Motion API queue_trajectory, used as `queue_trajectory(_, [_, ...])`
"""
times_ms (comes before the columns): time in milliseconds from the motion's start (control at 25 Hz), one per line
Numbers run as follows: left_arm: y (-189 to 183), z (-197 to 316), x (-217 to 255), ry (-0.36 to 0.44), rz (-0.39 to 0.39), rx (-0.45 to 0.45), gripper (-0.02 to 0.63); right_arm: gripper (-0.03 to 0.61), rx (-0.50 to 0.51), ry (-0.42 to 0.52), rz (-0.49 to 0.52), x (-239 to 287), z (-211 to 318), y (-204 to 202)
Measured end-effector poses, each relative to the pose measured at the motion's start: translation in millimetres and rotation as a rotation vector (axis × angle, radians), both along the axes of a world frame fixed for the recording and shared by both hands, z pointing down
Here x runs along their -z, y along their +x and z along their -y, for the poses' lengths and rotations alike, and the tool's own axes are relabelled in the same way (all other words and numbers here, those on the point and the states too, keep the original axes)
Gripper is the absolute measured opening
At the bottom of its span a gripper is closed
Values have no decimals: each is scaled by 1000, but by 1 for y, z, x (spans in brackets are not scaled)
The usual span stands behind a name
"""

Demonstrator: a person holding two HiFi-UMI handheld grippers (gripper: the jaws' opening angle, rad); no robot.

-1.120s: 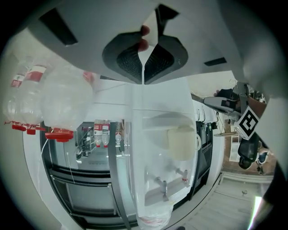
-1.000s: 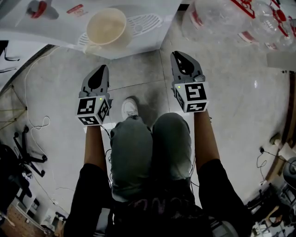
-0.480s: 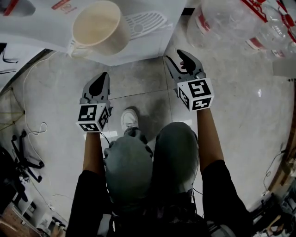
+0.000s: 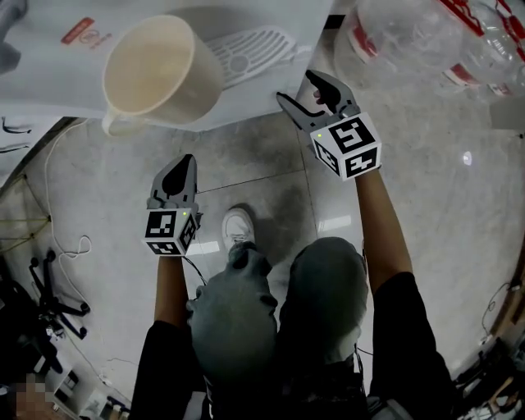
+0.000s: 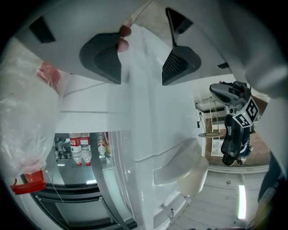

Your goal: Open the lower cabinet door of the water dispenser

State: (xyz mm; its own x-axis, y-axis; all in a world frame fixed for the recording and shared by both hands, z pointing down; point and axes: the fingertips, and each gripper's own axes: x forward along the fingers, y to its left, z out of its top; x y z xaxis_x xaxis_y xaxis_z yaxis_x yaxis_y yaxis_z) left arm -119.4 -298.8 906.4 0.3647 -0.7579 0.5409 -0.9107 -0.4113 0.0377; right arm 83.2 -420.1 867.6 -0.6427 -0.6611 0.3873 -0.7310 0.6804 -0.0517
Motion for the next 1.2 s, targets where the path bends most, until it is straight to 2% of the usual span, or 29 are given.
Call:
queue_trajectory(160, [-6, -1, -6, -11, 1, -5, 12, 284, 20, -5, 40, 6, 5, -10])
queue_trajectory(400, [-7, -5, -12, -20, -15, -11, 12, 296, -13, 1, 12, 6, 7, -10])
queue_trajectory(1200, [12, -9, -4, -1, -39, -60, 12, 266, -82, 11, -11, 7, -17, -4])
